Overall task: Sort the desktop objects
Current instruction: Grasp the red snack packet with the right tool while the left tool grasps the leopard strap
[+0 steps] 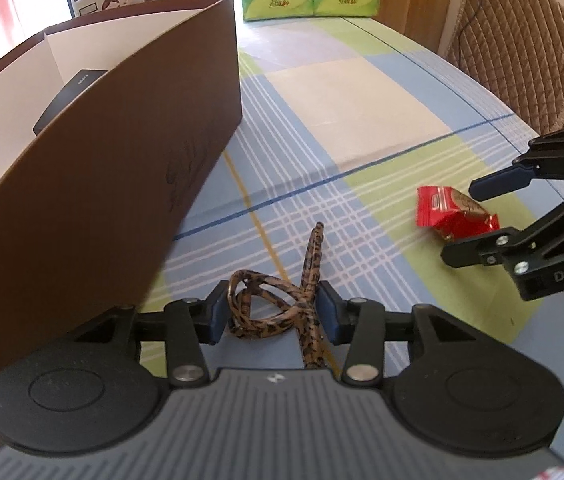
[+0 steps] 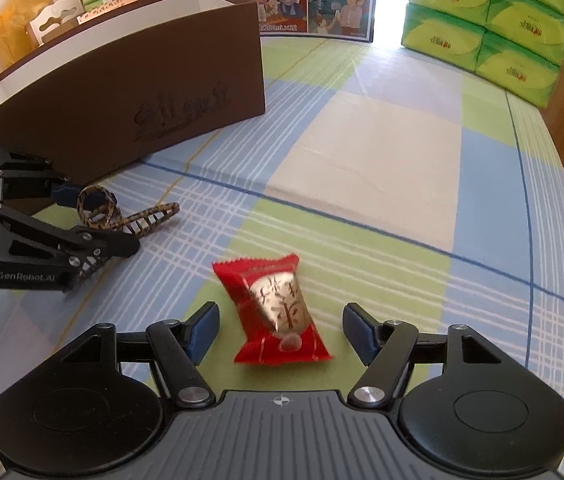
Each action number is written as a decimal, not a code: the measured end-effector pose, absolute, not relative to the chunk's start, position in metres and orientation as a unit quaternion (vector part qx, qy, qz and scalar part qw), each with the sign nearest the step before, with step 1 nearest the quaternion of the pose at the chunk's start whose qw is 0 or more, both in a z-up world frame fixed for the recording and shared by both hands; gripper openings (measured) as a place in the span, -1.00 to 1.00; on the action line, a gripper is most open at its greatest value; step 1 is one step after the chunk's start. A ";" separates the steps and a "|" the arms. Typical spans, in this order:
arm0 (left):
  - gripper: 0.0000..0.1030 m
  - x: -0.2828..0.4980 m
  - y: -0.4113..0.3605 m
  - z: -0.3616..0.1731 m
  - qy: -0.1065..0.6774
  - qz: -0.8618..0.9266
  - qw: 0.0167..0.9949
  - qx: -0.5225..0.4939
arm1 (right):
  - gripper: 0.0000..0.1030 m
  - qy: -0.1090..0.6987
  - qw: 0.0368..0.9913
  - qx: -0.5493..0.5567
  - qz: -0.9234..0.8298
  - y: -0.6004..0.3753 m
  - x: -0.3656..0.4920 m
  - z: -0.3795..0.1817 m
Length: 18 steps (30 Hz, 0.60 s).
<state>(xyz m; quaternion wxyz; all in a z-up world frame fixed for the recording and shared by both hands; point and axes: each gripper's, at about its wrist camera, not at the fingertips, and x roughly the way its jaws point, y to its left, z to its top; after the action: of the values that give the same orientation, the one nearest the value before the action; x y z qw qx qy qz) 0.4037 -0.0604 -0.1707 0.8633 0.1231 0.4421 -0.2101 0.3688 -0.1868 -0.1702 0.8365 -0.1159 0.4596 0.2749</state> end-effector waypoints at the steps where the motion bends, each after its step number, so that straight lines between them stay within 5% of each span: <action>1: -0.24 0.403 -0.061 -0.171 0.441 -0.209 0.864 0.125 | 0.28 0.458 0.837 -0.115 0.276 -0.185 0.370 -0.170; 4: -0.27 0.401 -0.064 -0.169 0.443 -0.208 0.862 0.135 | 0.26 0.456 0.837 -0.119 0.278 -0.182 0.373 -0.171; 9: -0.28 0.398 -0.060 -0.166 0.463 -0.200 0.855 0.125 | -0.38 0.450 0.832 -0.138 0.293 -0.175 0.366 -0.172; 18: -0.28 0.388 -0.053 -0.162 0.492 -0.177 0.846 0.106 | -0.50 0.459 0.826 -0.129 0.299 -0.176 0.351 -0.168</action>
<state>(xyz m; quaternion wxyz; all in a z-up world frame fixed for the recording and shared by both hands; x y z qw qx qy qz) 0.3884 -0.0526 -0.1619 0.8460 0.1059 0.4918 -0.1766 0.3511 -0.1759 -0.1676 0.8264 -0.1294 0.4592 0.2991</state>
